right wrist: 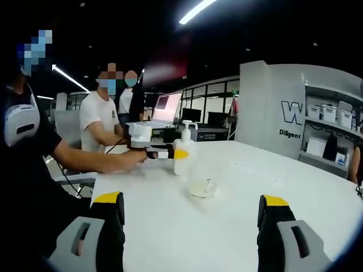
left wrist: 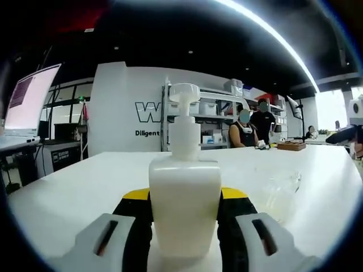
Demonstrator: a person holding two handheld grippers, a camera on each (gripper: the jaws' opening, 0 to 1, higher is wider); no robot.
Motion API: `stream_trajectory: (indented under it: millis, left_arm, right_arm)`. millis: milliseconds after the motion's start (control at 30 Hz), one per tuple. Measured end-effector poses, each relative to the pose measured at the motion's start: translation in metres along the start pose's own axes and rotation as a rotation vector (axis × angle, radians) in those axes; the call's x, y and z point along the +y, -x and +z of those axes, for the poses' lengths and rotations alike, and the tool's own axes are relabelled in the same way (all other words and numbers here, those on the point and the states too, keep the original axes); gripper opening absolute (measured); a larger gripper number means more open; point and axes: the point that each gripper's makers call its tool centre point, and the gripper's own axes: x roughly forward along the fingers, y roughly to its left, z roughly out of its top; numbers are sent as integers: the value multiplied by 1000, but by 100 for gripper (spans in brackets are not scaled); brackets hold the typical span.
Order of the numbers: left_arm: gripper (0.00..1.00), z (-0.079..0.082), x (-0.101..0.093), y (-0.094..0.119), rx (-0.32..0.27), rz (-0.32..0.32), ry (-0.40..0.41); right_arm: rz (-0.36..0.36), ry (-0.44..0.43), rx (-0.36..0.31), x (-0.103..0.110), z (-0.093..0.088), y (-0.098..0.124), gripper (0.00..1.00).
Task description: Hold the bottle steady, press the pump all the way down and release, and repeat the specified number of times to dispense into the cup
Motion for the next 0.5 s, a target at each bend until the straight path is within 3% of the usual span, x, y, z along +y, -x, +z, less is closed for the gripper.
stream_trajectory:
  millis: [500]
  left_arm:
    - [42,1,-10,-9,-4,-9,0]
  right_arm:
    - [3,4,0,3,2,-3,99]
